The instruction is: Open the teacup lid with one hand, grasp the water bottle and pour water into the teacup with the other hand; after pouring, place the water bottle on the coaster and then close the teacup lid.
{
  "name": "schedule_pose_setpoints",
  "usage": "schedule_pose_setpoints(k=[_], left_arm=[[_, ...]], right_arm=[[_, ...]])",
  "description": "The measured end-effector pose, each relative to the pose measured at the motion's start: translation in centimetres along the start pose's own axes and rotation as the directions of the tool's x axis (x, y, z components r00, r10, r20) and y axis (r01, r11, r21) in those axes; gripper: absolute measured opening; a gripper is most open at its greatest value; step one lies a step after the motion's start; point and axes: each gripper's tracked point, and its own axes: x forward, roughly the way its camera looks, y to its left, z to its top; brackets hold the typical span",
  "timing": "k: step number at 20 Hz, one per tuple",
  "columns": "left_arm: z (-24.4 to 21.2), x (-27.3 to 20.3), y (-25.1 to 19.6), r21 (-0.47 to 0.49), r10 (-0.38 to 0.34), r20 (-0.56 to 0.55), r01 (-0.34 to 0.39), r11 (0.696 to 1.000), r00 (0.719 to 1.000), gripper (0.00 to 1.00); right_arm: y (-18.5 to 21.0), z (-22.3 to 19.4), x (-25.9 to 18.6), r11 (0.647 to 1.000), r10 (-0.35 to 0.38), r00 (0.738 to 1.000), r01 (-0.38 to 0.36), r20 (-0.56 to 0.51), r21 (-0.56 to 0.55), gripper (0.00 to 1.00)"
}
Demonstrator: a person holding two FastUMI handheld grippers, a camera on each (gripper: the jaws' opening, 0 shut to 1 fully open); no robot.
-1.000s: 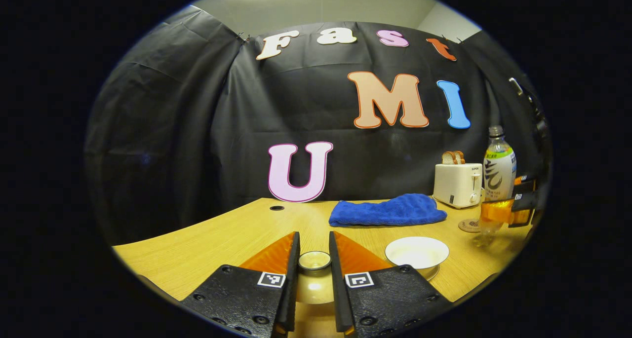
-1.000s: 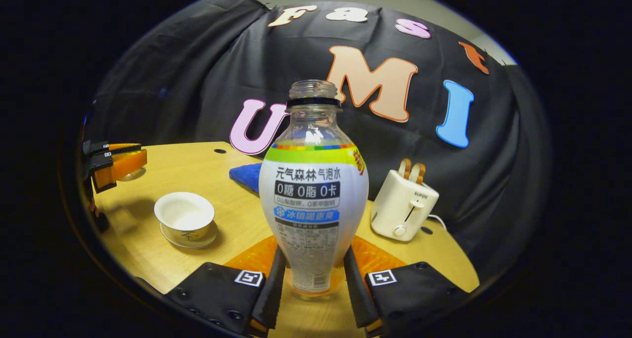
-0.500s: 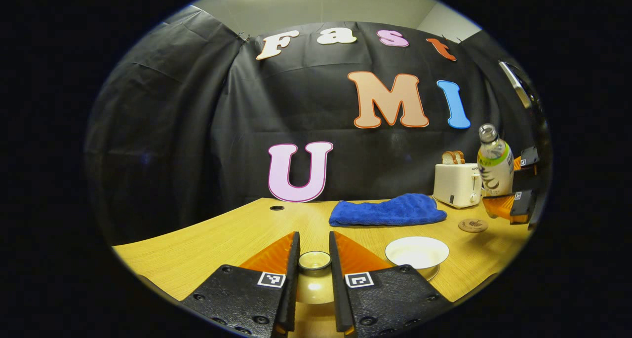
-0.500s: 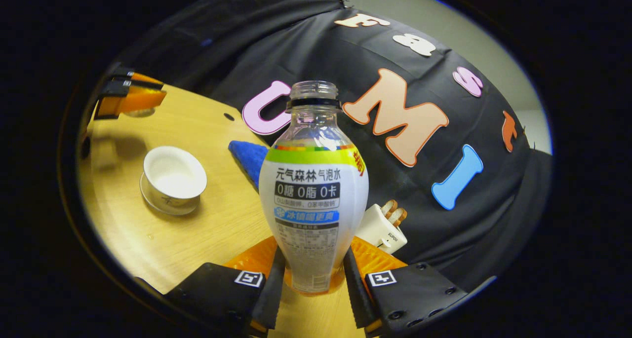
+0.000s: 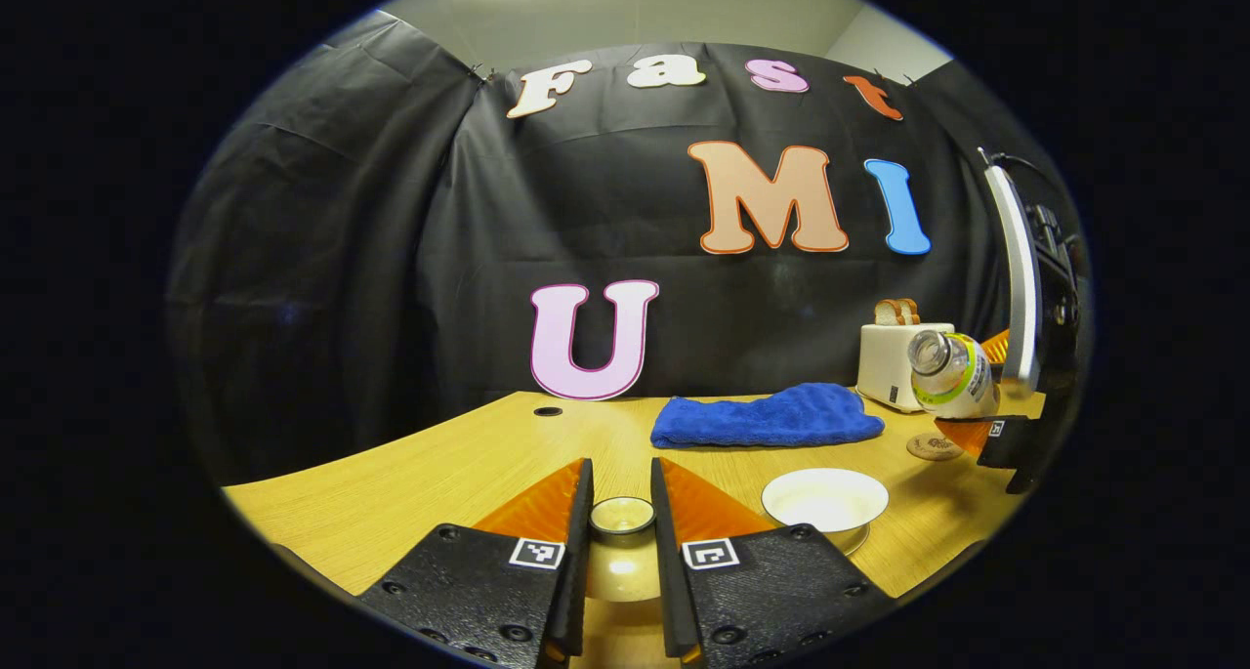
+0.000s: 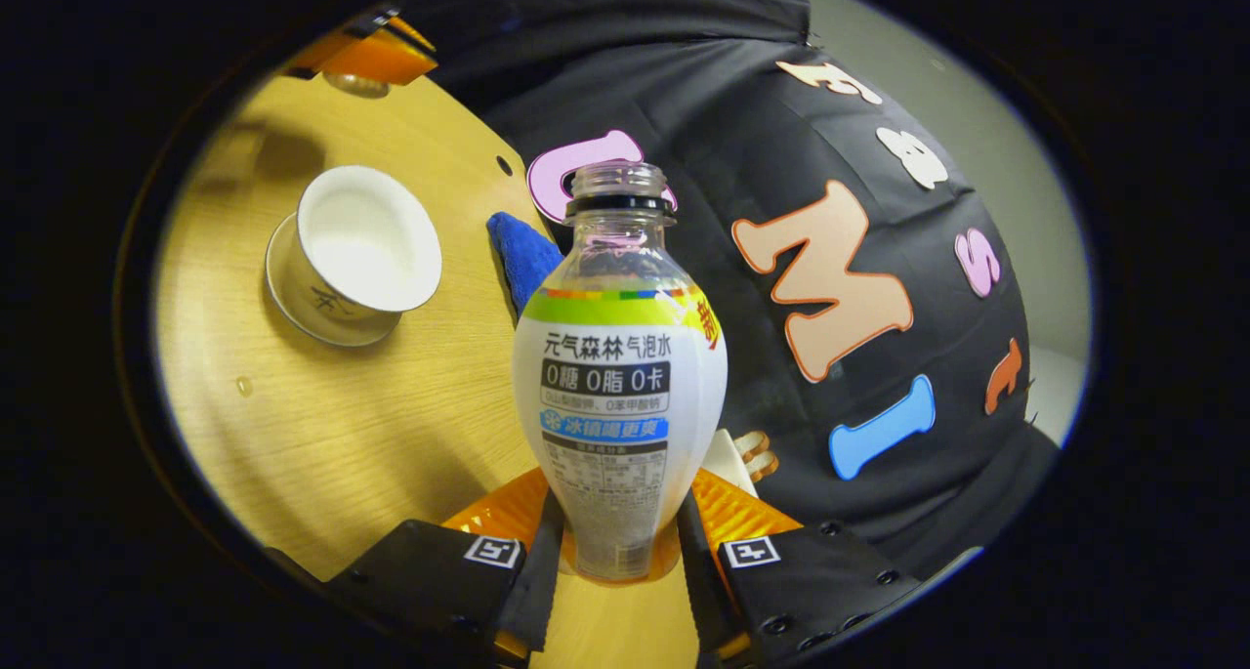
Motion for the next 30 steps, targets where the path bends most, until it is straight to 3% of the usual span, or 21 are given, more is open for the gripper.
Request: schedule_pose_setpoints(k=[1, 3, 8, 12, 21, 26, 30], left_arm=[[0.0, 0.0, 0.0, 0.000, 0.000, 0.000, 0.000, 1.000, 1.000, 0.29], [-0.1, 0.0, 0.1, 0.000, 0.002, 0.000, -0.002, 1.000, 1.000, 0.29], [0.0, 0.0, 0.0, 0.000, 0.002, 0.001, -0.002, 1.000, 1.000, 0.30], [0.0, -0.1, 0.0, 0.000, 0.002, 0.000, -0.002, 1.000, 1.000, 0.29], [0.0, 0.0, 0.1, 0.000, 0.006, 0.001, -0.006, 1.000, 1.000, 0.29], [0.0, -0.1, 0.1, -0.001, 0.005, 0.000, -0.005, 1.000, 1.000, 0.29], [0.0, -0.1, 0.1, -0.002, 0.005, 0.000, -0.005, 1.000, 1.000, 0.29]], right_arm=[[-0.1, 0.2, 0.1, 0.999, -0.010, 1.000, 0.011, 0.008, -0.047, 0.58], [-0.1, 0.4, 0.2, 0.992, -0.024, 1.000, 0.026, 0.015, -0.125, 0.62], [0.8, 0.3, 1.0, 0.972, -0.017, 1.000, 0.020, 0.012, -0.233, 0.62], [0.4, 0.4, 1.1, 0.942, -0.060, 0.998, 0.065, 0.027, -0.329, 0.61], [-0.8, 1.7, 1.0, 0.886, -0.116, 0.990, 0.139, 0.079, -0.443, 0.58], [-1.5, 2.8, 0.8, 0.836, -0.140, 0.984, 0.179, 0.113, -0.520, 0.59], [-1.2, 2.9, 1.1, 0.822, -0.142, 0.982, 0.185, 0.120, -0.538, 0.61]])
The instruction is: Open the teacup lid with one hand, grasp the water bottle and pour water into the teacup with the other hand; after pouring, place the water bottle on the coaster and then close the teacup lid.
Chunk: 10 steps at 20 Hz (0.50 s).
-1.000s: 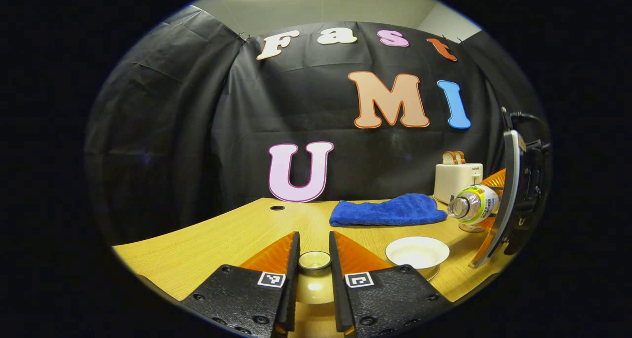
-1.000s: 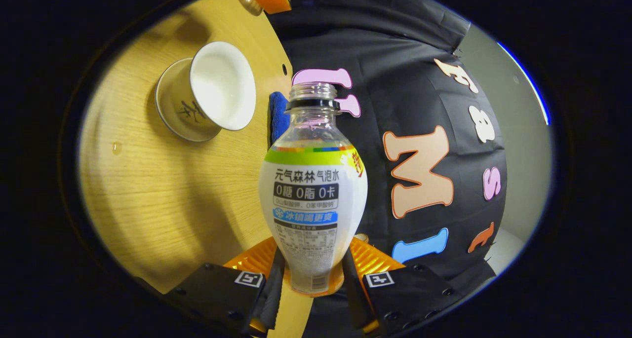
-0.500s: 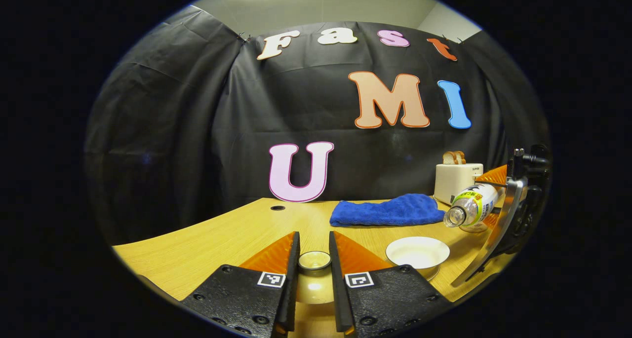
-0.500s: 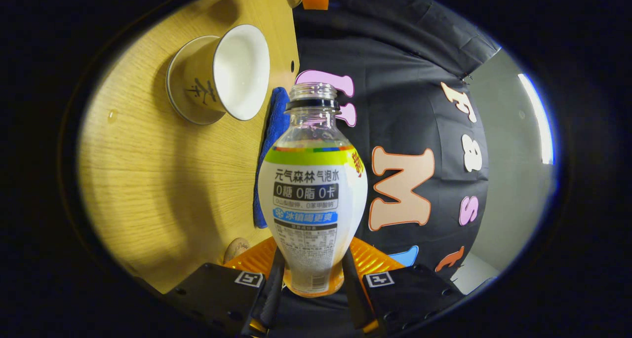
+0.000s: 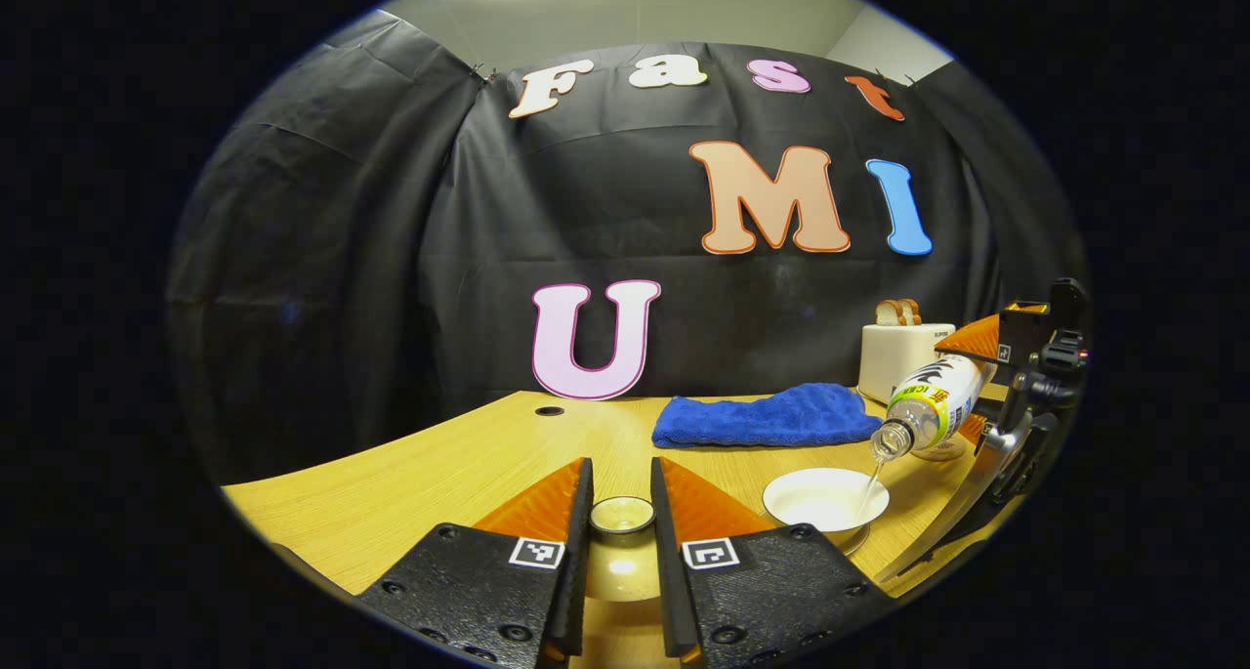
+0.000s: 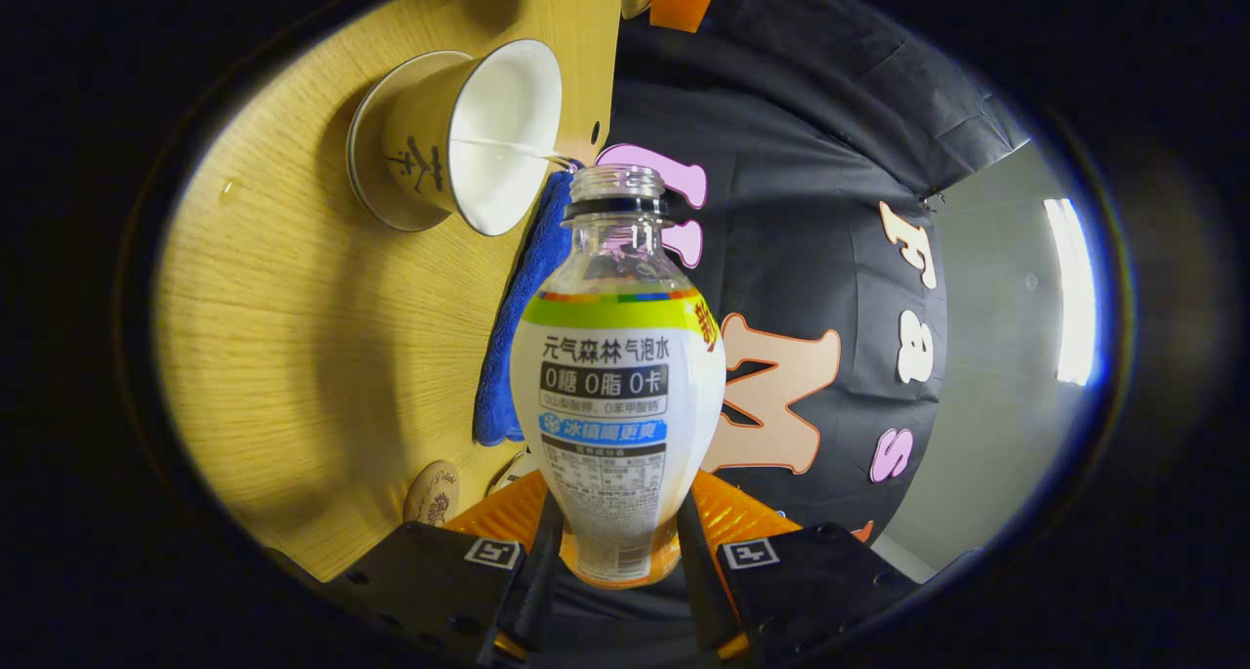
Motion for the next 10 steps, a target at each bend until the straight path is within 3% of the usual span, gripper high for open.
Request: schedule_pose_setpoints(k=[10], left_arm=[[0.0, -0.1, 0.0, 0.000, 0.000, 0.000, 0.000, 1.000, 1.000, 0.29]], right_arm=[[-1.0, 0.1, 0.0, 0.988, -0.094, 0.995, 0.096, 0.025, -0.118, 0.59]])
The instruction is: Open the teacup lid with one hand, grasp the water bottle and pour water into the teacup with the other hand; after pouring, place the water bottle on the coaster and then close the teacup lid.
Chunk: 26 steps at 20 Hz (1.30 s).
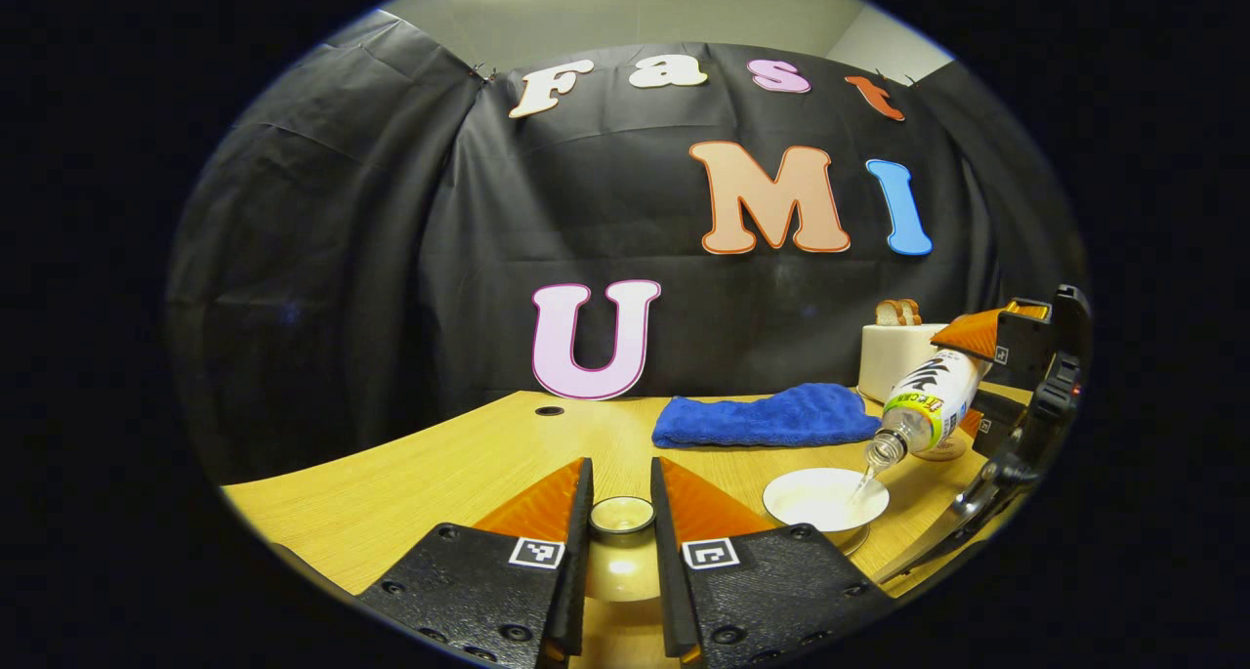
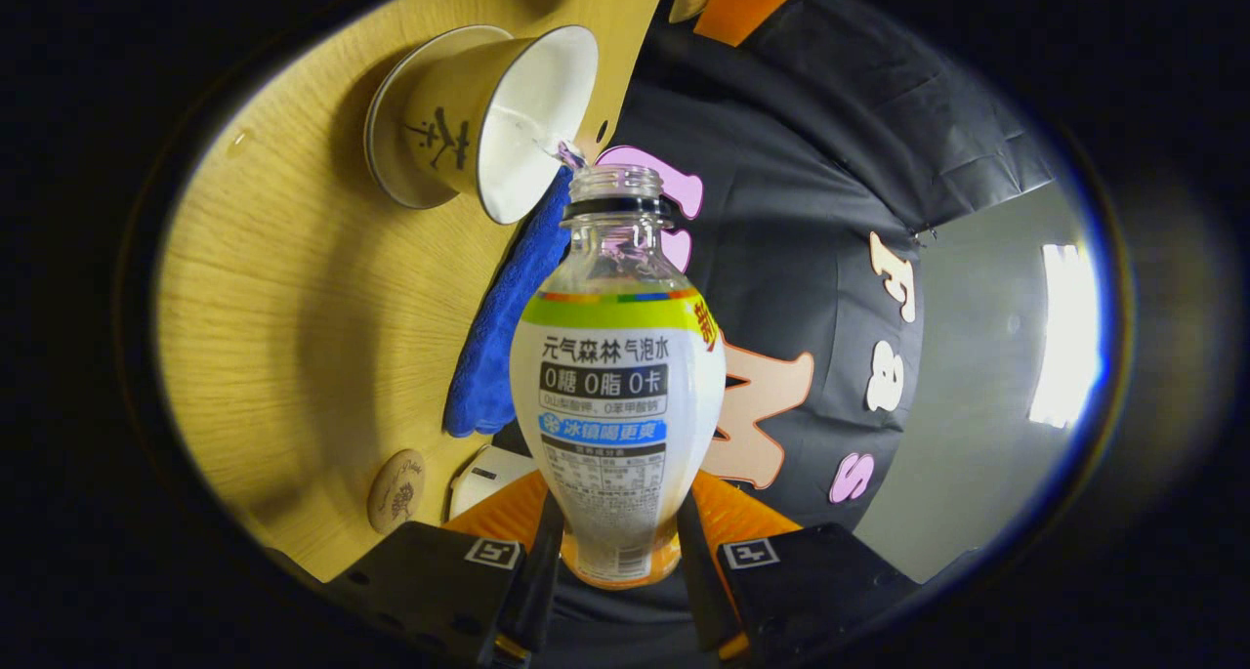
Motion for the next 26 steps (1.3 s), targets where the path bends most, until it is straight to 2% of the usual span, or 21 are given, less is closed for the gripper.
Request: schedule_pose_setpoints(k=[3, 8, 12, 19, 24, 26], left_arm=[[0.0, 0.1, 0.0, 0.000, 0.000, 0.000, 0.000, 1.000, 1.000, 0.29], [0.0, 0.1, 0.0, 0.000, 0.001, 0.000, -0.001, 1.000, 1.000, 0.29], [0.0, 0.0, 0.0, 0.000, 0.001, 0.000, -0.001, 1.000, 1.000, 0.29], [0.0, 0.0, 0.1, 0.000, 0.001, 0.000, -0.001, 1.000, 1.000, 0.29], [0.0, 0.0, 0.1, 0.001, 0.001, -0.001, -0.001, 1.000, 1.000, 0.29], [0.0, 0.0, 0.1, 0.001, 0.001, -0.001, -0.001, 1.000, 1.000, 0.29]], right_arm=[[-0.4, -0.1, 0.2, 0.999, -0.036, 0.999, 0.036, -0.003, -0.017, 0.58], [-0.9, -0.1, 0.2, 0.995, -0.081, 0.997, 0.081, 0.005, -0.053, 0.62], [-1.5, 0.1, 0.0, 0.988, -0.120, 0.993, 0.121, 0.015, -0.092, 0.58], [-1.9, 0.0, -0.3, 0.976, -0.183, 0.983, 0.184, 0.020, -0.119, 0.58], [-2.0, 0.0, -0.3, 0.970, -0.195, 0.980, 0.197, 0.030, -0.143, 0.59], [-1.6, -0.2, -0.2, 0.979, -0.166, 0.986, 0.167, 0.017, -0.115, 0.62]])
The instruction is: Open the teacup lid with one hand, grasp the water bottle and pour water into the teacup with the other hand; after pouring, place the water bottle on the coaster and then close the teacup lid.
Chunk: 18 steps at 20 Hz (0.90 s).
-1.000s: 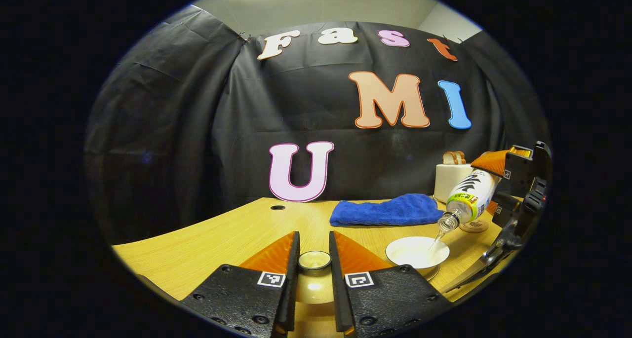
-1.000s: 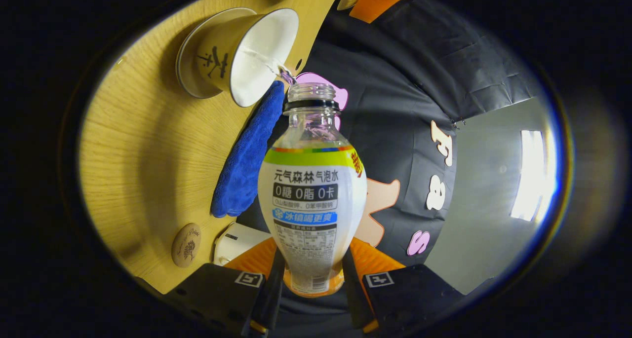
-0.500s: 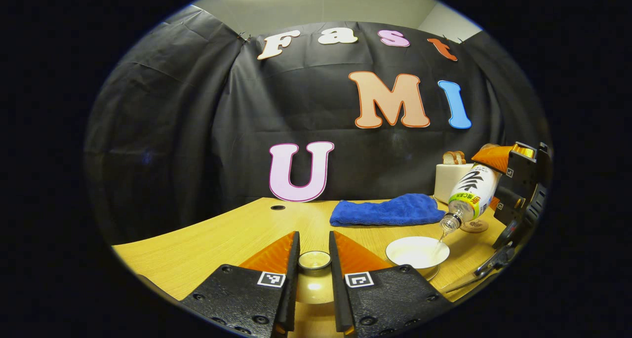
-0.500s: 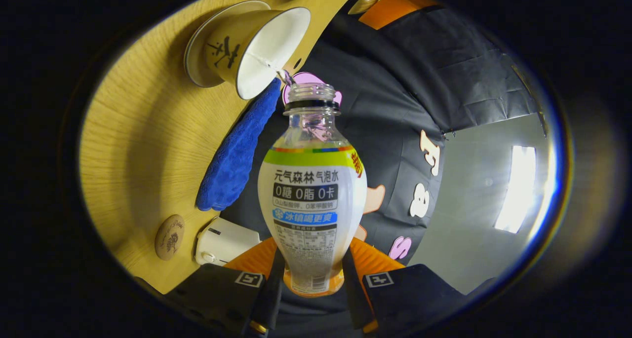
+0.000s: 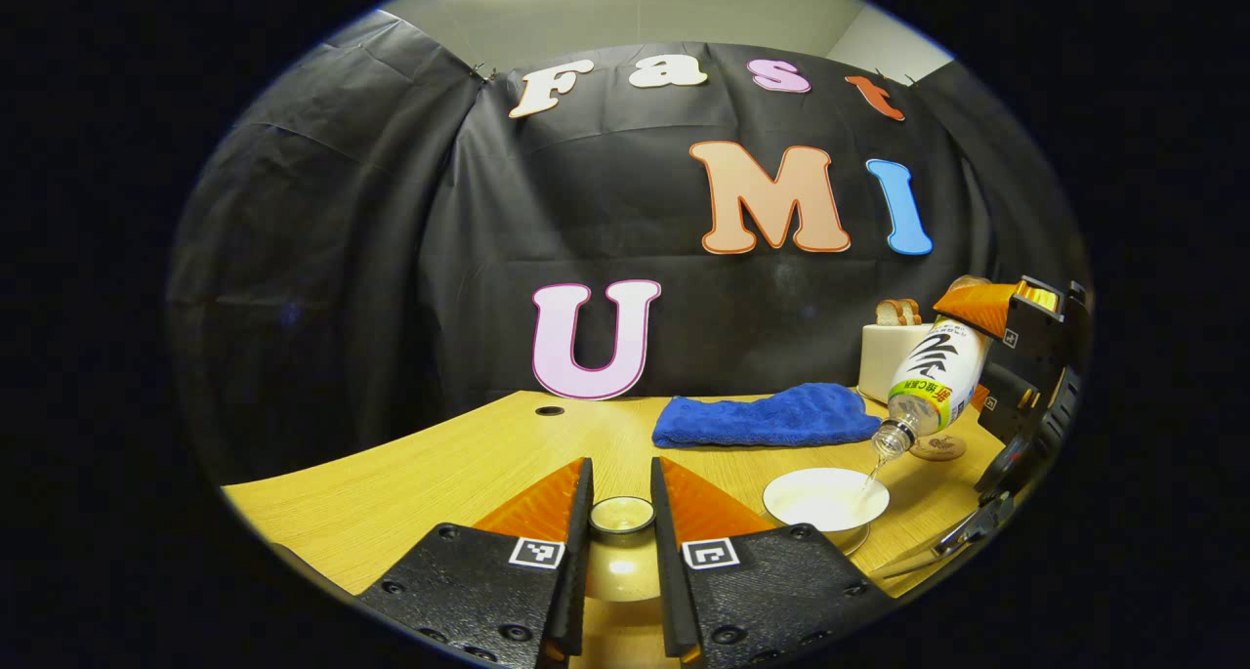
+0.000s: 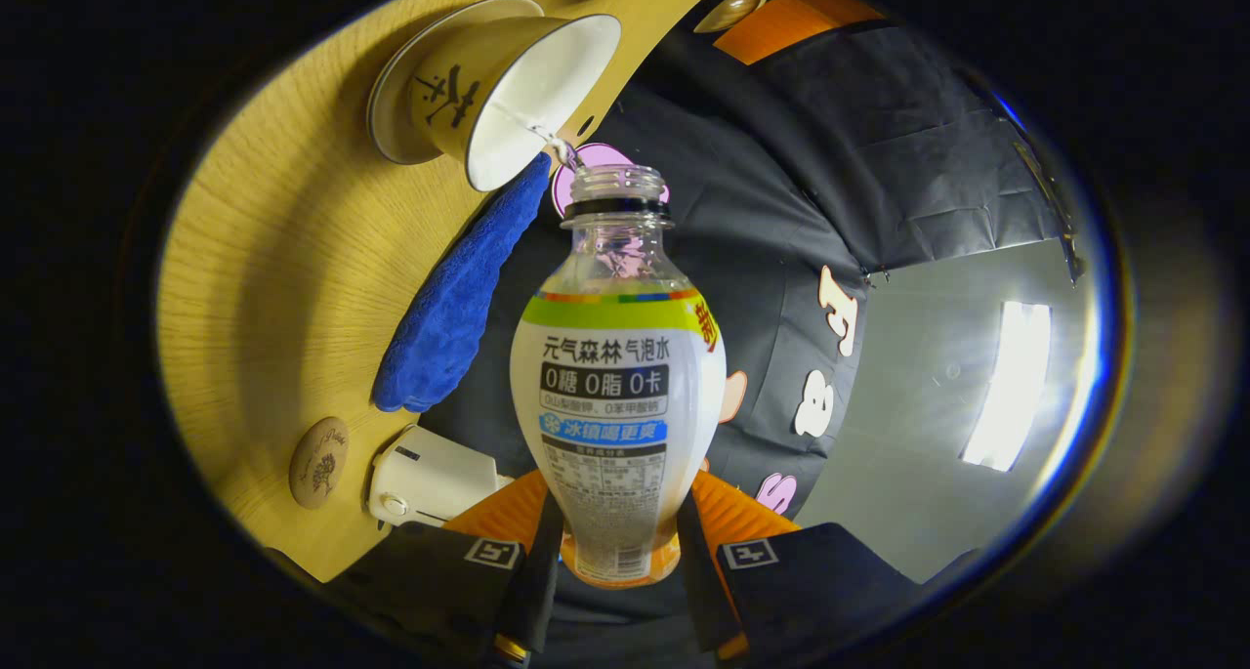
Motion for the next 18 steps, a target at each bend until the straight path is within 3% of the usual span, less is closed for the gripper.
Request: schedule_pose_setpoints(k=[1, 4, 7, 9, 10, 12, 15, 18], left_arm=[[-0.1, 0.0, 0.0, 0.000, 0.000, 0.000, 0.000, 1.000, 1.000, 0.29], [0.0, 0.0, -0.1, 0.000, 0.000, 0.000, 0.000, 1.000, 1.000, 0.29], [0.0, 0.0, 0.0, 0.000, 0.000, 0.000, 0.000, 1.000, 1.000, 0.29], [0.0, 0.0, -0.1, 0.000, 0.000, -0.001, 0.000, 1.000, 1.000, 0.29], [0.0, 0.0, -0.1, 0.000, 0.000, 0.000, 0.000, 1.000, 1.000, 0.29], [0.0, 0.1, 0.0, 0.001, 0.000, -0.001, 0.000, 1.000, 1.000, 0.29], [0.0, 0.0, -0.1, 0.001, 0.001, -0.001, -0.001, 1.000, 1.000, 0.29], [-0.1, 0.0, -0.1, 0.001, 0.001, 0.000, -0.001, 1.000, 1.000, 0.29]], right_arm=[[0.7, -0.1, -0.2, 0.999, 0.035, 0.999, -0.034, -0.008, 0.038, 0.57], [2.9, -0.2, -0.6, 0.974, 0.148, 0.989, -0.143, -0.015, 0.178, 0.56], [5.1, 0.5, -1.7, 0.899, 0.281, 0.960, -0.263, -0.001, 0.349, 0.56], [6.6, 1.0, -2.4, 0.827, 0.363, 0.932, -0.328, 0.013, 0.456, 0.63], [7.2, 1.1, -2.6, 0.789, 0.397, 0.918, -0.353, 0.021, 0.502, 0.57], [7.8, 1.1, -3.2, 0.708, 0.450, 0.892, -0.385, 0.043, 0.592, 0.58], [7.8, 0.5, -3.9, 0.545, 0.498, 0.864, -0.380, 0.075, 0.747, 0.61], [6.5, -0.6, -3.8, 0.399, 0.504, 0.858, -0.333, 0.099, 0.855, 0.57]])
